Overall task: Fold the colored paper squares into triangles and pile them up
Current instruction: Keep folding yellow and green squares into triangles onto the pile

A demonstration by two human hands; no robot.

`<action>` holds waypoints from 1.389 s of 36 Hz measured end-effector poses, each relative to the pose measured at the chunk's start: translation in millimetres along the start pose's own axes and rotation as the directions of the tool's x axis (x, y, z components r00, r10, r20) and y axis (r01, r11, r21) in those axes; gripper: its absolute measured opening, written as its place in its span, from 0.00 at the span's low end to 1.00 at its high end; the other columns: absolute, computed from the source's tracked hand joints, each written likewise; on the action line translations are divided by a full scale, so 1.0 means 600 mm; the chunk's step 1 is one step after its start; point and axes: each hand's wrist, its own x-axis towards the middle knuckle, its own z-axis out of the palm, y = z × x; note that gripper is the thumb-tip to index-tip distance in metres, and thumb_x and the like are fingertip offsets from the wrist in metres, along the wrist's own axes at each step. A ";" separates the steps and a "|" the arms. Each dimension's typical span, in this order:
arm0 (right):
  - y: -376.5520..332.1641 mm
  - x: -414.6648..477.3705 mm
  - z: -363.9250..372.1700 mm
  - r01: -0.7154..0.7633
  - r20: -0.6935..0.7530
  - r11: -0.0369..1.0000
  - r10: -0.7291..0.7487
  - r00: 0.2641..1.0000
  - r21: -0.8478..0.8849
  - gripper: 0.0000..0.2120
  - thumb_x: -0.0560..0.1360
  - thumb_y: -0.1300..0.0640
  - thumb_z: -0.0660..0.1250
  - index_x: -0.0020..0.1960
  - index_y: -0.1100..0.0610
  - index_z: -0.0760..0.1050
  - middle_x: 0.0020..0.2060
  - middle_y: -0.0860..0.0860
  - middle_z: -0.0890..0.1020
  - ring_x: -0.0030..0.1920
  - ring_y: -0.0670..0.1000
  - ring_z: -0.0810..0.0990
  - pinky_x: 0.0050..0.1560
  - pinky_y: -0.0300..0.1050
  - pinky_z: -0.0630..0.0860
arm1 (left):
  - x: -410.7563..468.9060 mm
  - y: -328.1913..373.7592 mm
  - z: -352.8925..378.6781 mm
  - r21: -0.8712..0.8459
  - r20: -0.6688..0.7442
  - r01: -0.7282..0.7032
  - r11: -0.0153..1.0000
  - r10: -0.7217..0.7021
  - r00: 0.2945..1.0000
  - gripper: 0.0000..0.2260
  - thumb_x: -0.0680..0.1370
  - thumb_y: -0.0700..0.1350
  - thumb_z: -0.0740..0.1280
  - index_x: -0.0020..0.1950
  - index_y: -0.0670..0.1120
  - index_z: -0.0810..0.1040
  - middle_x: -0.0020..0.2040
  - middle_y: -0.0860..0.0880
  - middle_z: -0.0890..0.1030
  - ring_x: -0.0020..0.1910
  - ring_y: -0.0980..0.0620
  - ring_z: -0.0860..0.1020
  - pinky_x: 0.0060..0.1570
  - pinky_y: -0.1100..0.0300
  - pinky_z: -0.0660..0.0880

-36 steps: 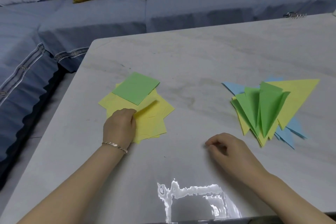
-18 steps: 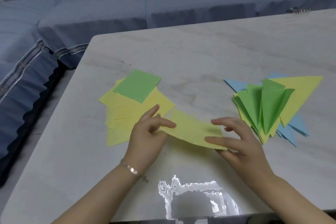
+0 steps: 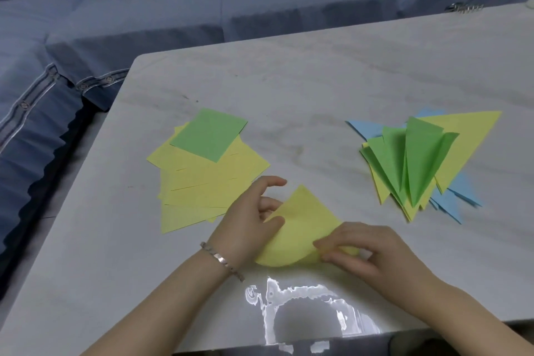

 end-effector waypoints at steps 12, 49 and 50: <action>-0.022 0.030 0.007 -0.415 -0.205 0.836 0.505 0.839 0.360 0.11 0.66 0.65 0.74 0.29 0.52 0.80 0.29 0.47 0.82 0.29 0.39 0.77 0.33 0.29 0.70 | -0.028 0.022 0.027 -0.129 0.076 -0.018 0.992 0.028 0.997 0.10 0.76 0.39 0.64 0.42 0.54 0.78 0.33 0.52 0.78 0.30 0.57 0.72 0.33 0.69 0.68; -0.057 0.032 -0.008 -0.335 -0.313 0.883 0.437 0.843 0.329 0.13 0.67 0.66 0.72 0.39 0.48 0.81 0.30 0.35 0.81 0.36 0.33 0.78 0.37 0.24 0.69 | -0.049 0.042 0.042 -0.198 -0.220 -0.130 0.972 0.085 0.972 0.19 0.70 0.36 0.71 0.39 0.62 0.78 0.35 0.54 0.79 0.33 0.64 0.72 0.37 0.75 0.69; -0.057 0.032 -0.008 -0.335 -0.309 0.886 0.432 0.847 0.320 0.13 0.67 0.66 0.72 0.39 0.48 0.81 0.31 0.34 0.81 0.36 0.33 0.78 0.37 0.24 0.69 | -0.049 0.041 0.042 -0.197 -0.222 -0.130 0.972 0.085 0.971 0.18 0.70 0.36 0.71 0.40 0.62 0.78 0.35 0.54 0.79 0.32 0.64 0.72 0.37 0.75 0.69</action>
